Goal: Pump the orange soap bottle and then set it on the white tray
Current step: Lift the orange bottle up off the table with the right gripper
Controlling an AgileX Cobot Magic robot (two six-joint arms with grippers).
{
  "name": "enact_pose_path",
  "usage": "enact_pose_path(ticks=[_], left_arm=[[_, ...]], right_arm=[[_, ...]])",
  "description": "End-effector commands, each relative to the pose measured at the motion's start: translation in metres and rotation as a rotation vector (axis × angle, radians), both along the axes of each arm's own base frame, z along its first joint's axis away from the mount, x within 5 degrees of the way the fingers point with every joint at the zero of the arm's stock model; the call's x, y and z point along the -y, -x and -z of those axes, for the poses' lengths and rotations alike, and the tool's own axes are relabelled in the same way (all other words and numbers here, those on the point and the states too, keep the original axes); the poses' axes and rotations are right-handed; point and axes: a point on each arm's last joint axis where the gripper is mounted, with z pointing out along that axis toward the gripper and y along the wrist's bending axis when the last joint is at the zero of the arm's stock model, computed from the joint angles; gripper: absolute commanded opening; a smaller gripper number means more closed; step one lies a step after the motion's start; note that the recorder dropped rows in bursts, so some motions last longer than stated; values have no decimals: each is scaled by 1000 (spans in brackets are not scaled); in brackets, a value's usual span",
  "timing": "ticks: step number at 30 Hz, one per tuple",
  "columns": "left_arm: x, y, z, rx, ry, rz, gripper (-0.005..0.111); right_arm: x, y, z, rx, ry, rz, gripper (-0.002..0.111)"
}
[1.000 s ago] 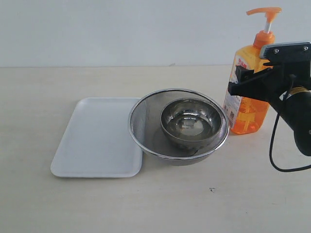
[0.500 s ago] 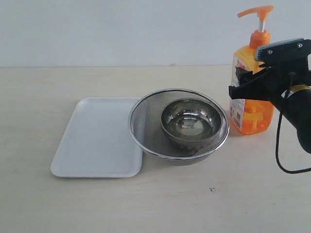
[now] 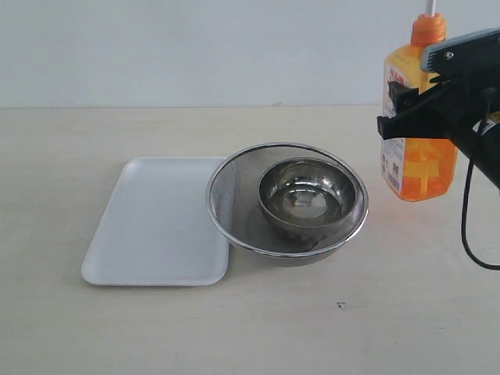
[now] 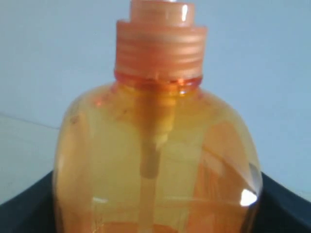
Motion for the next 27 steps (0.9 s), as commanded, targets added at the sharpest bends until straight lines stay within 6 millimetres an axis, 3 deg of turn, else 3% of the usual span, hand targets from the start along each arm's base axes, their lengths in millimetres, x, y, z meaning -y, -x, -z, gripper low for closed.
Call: enact_pose_path(ticks=[1, 18, 27], left_arm=[[2, -1, 2, -13, -1, 10, 5], [0, 0, 3, -29, -7, 1, 5], [0, 0, 3, -28, -9, -1, 5]], right_arm=[[2, 5, -26, 120, 16, 4, 0], [-1, 33, -75, 211, -18, -106, 0], [-15, 38, -76, 208, -97, -272, 0]])
